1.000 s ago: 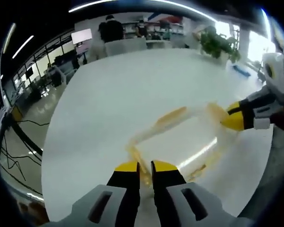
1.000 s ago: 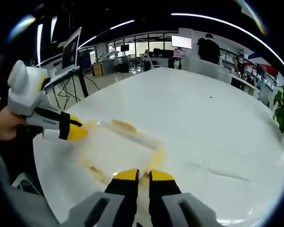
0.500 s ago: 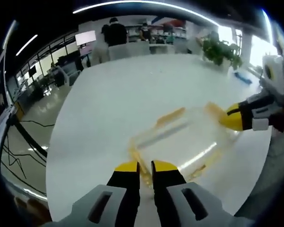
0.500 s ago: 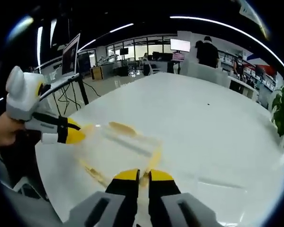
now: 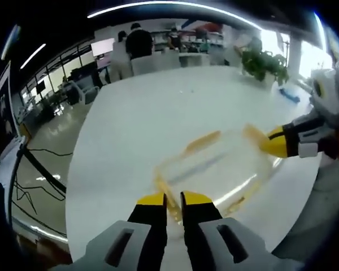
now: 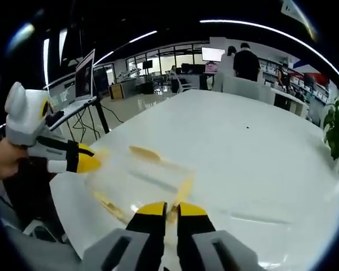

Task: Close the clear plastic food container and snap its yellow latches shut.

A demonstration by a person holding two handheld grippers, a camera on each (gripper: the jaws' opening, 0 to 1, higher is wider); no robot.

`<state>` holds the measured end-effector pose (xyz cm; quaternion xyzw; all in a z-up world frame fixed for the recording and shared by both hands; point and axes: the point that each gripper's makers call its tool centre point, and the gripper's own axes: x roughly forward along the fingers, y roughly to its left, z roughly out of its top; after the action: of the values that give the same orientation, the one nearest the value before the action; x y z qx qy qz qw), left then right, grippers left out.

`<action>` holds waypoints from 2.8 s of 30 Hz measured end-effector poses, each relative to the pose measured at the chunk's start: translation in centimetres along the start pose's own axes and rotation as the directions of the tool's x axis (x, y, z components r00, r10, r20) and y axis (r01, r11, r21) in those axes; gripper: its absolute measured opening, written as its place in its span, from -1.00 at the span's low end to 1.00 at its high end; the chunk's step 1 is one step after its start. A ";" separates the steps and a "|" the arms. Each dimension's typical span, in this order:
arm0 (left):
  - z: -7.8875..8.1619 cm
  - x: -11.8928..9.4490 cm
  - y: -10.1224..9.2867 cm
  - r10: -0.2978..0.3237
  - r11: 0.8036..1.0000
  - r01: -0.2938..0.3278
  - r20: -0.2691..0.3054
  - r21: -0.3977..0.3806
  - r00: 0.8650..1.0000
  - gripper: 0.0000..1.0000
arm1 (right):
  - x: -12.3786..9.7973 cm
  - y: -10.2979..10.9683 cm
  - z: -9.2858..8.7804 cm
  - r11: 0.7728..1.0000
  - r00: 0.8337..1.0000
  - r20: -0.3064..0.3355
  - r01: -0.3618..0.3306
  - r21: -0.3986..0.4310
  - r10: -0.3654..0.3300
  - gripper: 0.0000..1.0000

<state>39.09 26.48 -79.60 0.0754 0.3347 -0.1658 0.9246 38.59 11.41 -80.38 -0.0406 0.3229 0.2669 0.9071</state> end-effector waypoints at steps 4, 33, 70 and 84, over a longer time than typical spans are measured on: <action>0.5 -0.3 -0.4 -0.005 1.000 0.005 0.007 -0.002 1.000 -0.89 | -0.3 -0.4 0.2 1.000 1.000 -0.003 0.001 0.013 -0.001 -0.96; 3.3 -0.5 -5.7 -0.049 0.999 0.049 0.046 0.000 0.998 -0.89 | -4.2 -4.8 0.1 0.999 0.999 -0.002 0.038 0.019 -0.038 -0.98; 5.6 2.6 -16.1 -0.231 0.971 0.229 0.041 0.063 0.972 -0.87 | -9.5 -13.9 -3.1 0.981 0.983 -0.038 0.180 0.079 -0.177 -1.00; 5.6 3.3 -19.9 -0.302 0.953 0.300 0.034 0.052 0.953 -0.87 | -11.2 -17.3 -3.7 0.966 0.975 -0.030 0.223 0.128 -0.221 -1.00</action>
<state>37.72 5.65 -77.98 0.0416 0.3192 -0.3138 0.8933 38.10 -9.37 -78.20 -0.0192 0.3403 0.1417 0.9294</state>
